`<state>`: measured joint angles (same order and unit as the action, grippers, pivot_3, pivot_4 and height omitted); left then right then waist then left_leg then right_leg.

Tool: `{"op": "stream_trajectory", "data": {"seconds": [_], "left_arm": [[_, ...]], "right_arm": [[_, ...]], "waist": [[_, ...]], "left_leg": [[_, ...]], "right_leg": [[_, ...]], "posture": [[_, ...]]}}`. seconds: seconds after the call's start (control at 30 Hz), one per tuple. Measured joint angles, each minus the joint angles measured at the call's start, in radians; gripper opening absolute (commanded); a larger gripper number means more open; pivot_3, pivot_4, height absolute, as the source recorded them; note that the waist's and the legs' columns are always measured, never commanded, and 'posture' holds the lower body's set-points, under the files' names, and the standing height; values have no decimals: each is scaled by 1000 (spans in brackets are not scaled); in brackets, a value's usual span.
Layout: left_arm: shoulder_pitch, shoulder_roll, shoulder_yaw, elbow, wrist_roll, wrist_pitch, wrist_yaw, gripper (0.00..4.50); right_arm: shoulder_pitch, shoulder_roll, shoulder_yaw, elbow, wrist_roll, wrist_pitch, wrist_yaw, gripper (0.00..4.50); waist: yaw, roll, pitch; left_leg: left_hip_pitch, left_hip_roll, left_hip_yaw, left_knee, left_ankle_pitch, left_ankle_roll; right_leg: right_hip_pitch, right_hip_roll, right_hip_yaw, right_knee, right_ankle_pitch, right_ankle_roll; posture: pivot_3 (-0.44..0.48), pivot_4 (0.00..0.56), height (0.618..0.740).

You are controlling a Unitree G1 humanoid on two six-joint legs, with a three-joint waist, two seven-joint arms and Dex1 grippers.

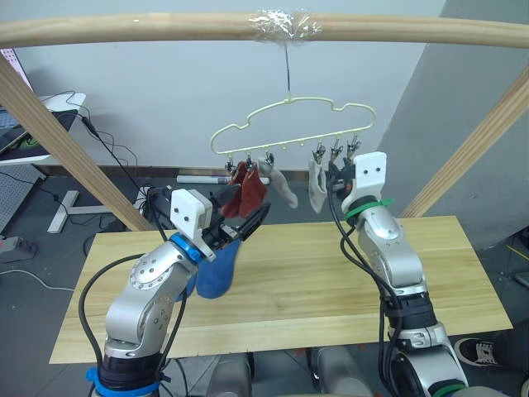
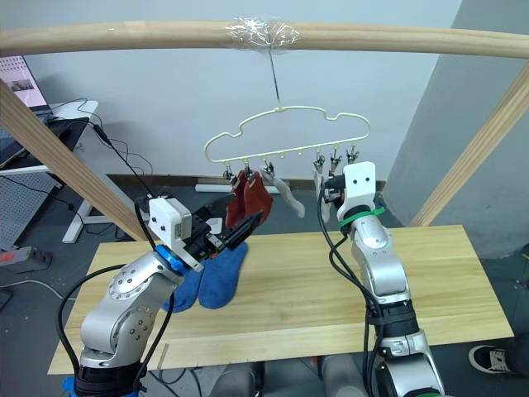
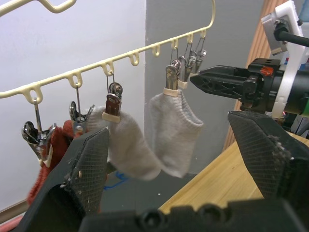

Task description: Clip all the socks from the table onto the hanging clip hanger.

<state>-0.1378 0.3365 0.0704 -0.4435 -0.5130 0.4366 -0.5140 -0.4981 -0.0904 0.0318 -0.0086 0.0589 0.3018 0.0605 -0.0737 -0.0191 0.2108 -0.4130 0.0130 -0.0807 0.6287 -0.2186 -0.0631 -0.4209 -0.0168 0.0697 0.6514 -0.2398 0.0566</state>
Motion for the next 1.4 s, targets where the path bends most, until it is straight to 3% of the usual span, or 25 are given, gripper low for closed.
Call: {"op": "stream_trajectory", "data": {"seconds": [1.4], "left_arm": [[26, 10, -1, -21, 4, 0, 23, 4340]], "right_arm": [[-142, 74, -45, 169, 34, -33, 3, 1633]], "waist": [[17, 0, 0]], "left_leg": [[5, 0, 0, 1, 1, 1]], "right_leg": [[0, 0, 1, 10, -1, -1]], "posture": [[28, 176, 740]]}}
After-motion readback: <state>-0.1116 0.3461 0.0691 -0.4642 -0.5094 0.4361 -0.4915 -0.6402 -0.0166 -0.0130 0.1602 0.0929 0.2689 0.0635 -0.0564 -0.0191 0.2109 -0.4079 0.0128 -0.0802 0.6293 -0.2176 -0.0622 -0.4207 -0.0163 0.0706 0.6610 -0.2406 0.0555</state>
